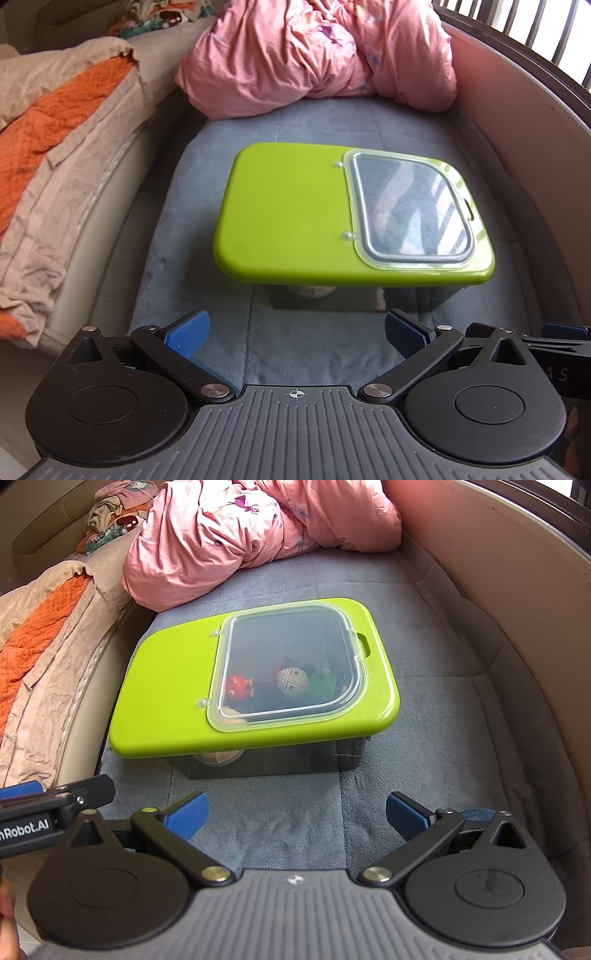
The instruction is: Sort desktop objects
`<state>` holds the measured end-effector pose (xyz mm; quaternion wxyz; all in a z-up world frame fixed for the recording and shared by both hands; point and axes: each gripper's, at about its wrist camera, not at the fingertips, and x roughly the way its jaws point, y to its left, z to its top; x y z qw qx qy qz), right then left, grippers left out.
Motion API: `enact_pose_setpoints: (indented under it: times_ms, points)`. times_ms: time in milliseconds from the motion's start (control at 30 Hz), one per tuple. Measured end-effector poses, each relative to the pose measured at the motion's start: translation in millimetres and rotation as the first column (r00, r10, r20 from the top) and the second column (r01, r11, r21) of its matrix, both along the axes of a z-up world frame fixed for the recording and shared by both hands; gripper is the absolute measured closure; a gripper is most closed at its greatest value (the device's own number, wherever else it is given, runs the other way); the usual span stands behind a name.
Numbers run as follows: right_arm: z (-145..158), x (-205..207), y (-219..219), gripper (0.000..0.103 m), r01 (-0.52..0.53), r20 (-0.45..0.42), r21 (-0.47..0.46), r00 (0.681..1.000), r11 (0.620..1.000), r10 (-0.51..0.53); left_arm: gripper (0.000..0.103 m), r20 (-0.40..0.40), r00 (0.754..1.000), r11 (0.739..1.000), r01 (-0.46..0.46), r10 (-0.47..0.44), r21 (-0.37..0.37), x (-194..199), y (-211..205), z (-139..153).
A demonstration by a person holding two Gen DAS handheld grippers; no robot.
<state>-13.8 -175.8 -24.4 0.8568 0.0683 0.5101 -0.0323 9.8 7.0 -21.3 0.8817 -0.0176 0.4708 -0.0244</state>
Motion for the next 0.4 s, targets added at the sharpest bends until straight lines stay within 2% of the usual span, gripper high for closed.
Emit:
enact_pose_setpoints:
  times_ms: [400]
  points:
    - [-0.4,0.1,-0.6,0.0,0.001,-0.004,-0.002,1.0,1.0,-0.001,0.0,0.052,0.998,0.999,0.02,-0.022,0.036,-5.3,-7.3,4.1]
